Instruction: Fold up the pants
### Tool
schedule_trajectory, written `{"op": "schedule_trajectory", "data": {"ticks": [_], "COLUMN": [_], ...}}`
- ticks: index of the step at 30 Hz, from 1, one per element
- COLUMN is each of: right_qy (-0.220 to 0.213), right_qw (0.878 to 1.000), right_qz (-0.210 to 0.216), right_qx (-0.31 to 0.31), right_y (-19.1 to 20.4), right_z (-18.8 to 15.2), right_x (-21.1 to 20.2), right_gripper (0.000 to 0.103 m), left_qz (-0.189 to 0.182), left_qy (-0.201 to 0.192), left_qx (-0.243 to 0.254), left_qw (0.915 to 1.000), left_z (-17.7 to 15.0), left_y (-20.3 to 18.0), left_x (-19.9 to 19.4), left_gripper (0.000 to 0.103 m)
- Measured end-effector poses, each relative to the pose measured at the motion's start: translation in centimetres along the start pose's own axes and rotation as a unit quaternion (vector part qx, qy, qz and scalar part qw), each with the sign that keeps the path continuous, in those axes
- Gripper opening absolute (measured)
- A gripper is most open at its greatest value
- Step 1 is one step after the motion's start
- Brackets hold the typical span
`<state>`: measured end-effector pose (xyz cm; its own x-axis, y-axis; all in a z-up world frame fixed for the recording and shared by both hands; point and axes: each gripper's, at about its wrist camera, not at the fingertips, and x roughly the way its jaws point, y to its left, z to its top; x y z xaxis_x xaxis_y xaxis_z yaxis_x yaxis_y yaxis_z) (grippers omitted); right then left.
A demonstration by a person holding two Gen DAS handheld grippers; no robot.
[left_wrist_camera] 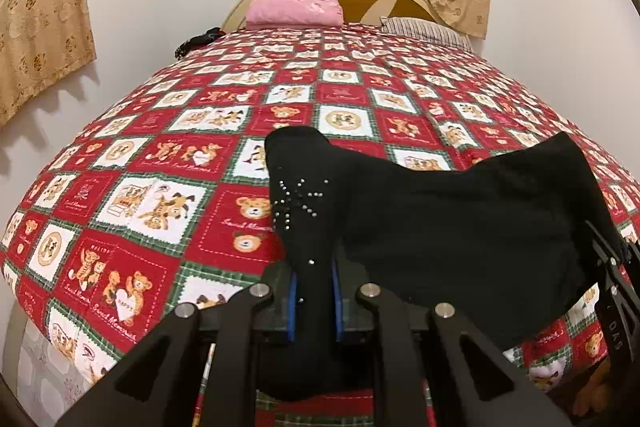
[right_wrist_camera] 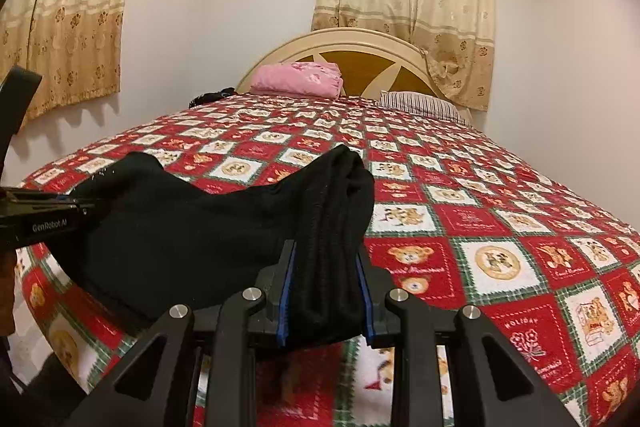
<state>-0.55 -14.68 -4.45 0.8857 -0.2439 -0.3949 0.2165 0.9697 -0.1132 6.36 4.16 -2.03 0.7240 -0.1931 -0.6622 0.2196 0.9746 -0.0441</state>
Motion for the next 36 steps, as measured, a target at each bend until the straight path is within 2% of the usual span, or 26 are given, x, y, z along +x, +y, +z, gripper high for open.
{"op": "schedule_trajectory", "data": {"ticks": [5, 11, 23, 36], "right_qy": [0.005, 0.001, -0.015, 0.003], "right_qw": [1.000, 1.000, 0.996, 0.989], "right_qz": [0.006, 0.022, 0.077, 0.136], "right_qx": [0.010, -0.006, -0.042, -0.052], "right_y": [0.5, 2.6, 8.1, 12.8], "right_z": [0.3, 1.6, 4.2, 6.9], "right_x": [0.5, 1.6, 4.0, 8.7], "right_gripper": [0.028, 0.028, 0.028, 0.028], "left_qz": [-0.001, 0.010, 0.059, 0.121], "left_qy": [-0.001, -0.002, -0.015, -0.023], "left_qx": [-0.004, -0.017, -0.054, -0.084], "left_qw": [1.0000, 0.9998, 0.9967, 0.9889], "left_z": [-0.1, 0.2, 1.7, 3.1], "left_y": [0.9, 2.9, 9.3, 14.3], "left_x": [0.0, 0.4, 0.3, 1.3], "left_gripper": [0.016, 0.016, 0.016, 0.016]}}
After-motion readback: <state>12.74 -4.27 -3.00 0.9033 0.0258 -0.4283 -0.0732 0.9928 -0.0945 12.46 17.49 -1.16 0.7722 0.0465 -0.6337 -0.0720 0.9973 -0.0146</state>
